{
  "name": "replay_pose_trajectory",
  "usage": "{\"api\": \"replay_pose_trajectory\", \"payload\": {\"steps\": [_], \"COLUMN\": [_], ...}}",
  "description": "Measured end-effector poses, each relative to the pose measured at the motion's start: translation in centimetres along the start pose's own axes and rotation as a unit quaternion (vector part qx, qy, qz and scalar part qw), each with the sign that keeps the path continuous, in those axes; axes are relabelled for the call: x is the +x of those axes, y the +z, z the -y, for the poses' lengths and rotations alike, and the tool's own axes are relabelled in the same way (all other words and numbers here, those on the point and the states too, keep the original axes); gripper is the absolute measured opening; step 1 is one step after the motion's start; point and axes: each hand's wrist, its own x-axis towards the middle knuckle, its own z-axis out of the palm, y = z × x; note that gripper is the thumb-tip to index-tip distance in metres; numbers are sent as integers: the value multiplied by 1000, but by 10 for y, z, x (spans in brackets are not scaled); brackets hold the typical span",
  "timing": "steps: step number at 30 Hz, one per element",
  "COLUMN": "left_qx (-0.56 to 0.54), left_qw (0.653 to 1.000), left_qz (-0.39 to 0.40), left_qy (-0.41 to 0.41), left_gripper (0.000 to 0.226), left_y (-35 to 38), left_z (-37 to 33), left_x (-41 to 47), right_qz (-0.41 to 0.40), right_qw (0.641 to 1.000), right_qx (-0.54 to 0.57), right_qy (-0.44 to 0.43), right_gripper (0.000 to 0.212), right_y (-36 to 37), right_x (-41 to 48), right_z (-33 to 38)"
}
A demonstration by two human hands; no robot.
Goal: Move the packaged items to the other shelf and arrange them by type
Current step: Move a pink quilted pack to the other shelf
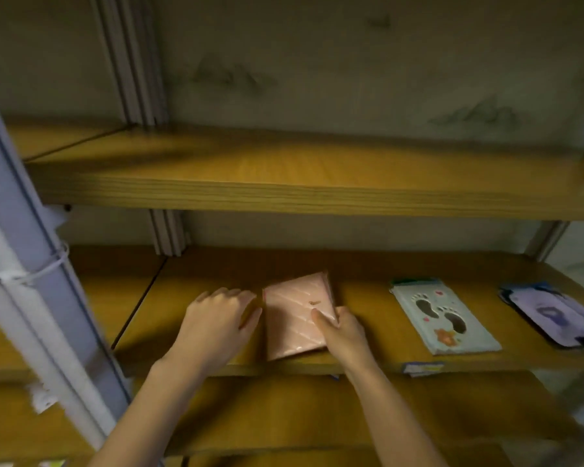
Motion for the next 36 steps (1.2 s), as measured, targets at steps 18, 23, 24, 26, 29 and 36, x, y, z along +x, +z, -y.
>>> {"api": "replay_pose_trajectory", "payload": {"steps": [18,23,24,26,29,36], "left_qx": [44,69,75,83,98,130], "left_qw": [990,982,979,974,962,921], "left_qz": [-50,-40,-40,-45,-53,-46], "left_qy": [-122,-173,-184,-208,-249,-365], "left_gripper": [39,38,38,38,35,37], "left_y": [-2,-6,-9,-18,-30,-48], "left_z": [-35,-35,-35,-34,-23,20], "left_x": [-31,-64,-72,-91,-123,-188], "right_qz": [33,107,118,154,228,273], "right_qw": [838,825,819,805,789,748], "right_qx": [-515,-470,-463,-449,-413,-356], "right_qy": [-175,-295,-319,-356,-394,-489], "right_gripper": [58,43,39,33,31,24], "right_y": [-33,-27,-23,-13,6,52], "right_x": [17,-11,-17,-29,-50,-106], "right_z": [29,42,45,52,65,95]}}
